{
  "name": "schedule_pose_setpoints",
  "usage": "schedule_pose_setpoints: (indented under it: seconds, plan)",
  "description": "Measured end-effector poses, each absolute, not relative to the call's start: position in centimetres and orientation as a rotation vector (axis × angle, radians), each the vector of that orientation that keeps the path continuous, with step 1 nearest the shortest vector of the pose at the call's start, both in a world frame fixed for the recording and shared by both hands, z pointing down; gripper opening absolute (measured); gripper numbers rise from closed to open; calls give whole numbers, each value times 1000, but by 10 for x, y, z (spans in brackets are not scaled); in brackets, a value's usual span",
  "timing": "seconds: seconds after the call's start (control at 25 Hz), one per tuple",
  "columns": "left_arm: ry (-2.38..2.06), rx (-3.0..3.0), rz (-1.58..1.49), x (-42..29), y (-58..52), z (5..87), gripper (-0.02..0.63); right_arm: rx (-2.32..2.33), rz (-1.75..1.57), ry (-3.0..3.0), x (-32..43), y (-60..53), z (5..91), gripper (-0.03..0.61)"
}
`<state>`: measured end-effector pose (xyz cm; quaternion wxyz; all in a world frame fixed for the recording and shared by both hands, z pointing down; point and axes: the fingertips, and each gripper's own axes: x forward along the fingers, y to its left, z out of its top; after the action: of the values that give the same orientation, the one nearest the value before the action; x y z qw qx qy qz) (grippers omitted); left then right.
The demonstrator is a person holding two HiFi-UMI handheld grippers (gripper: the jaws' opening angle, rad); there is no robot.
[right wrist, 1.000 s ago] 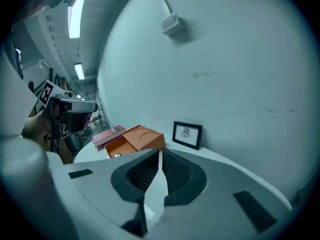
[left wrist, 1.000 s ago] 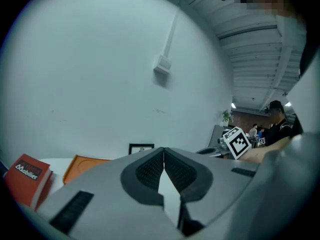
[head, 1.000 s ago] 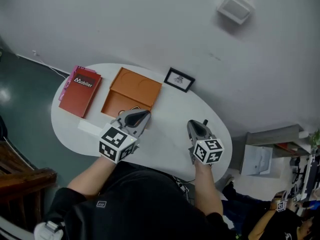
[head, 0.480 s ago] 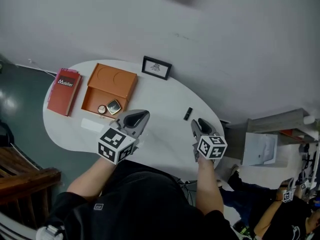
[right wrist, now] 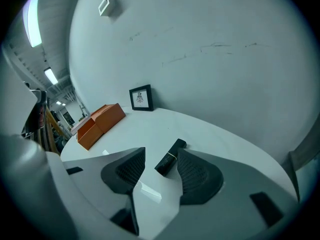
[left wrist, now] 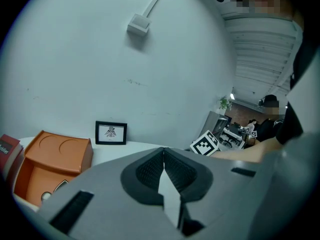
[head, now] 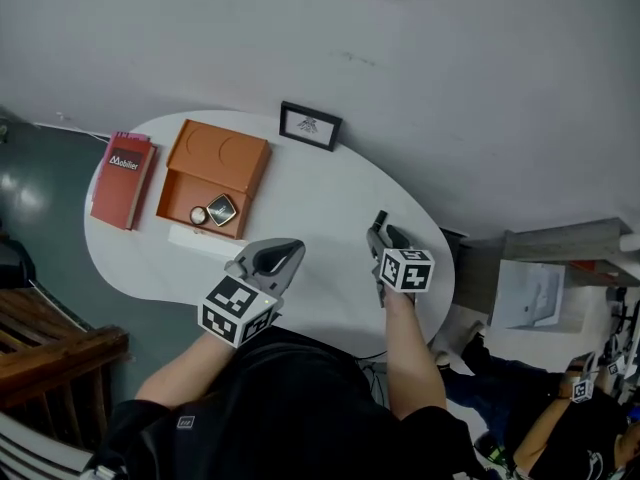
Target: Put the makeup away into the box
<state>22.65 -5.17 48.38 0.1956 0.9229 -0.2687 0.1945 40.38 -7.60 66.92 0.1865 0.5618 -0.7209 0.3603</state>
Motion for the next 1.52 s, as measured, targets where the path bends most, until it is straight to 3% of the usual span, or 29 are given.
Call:
schedule_pose_setpoints:
  seconds: [0.24, 0.4, 0.6, 1.04, 1.28, 1.52]
  plan:
    - [-794, 2552, 579, 214, -53, 491, 14, 1603, 972, -1926, 405, -97, 695, 193]
    - [-820, 2548, 579, 209, -55, 486, 14, 1590, 925, -1878, 409, -99, 709, 112]
    - [-828, 2557, 578, 204, -52, 484, 14, 1554, 915, -1889, 408, -95, 707, 107]
    - [-1069, 2602, 491, 117, -113, 431, 14, 1715, 791, -2088, 402, -101, 592, 106]
    - [-1107, 2680, 432, 45, -143, 409, 14, 1787, 612, -2207, 332, -124, 501, 106]
    - [-1122, 2761, 402, -67, -163, 396, 14, 1748, 429, -2346, 187, -143, 427, 106]
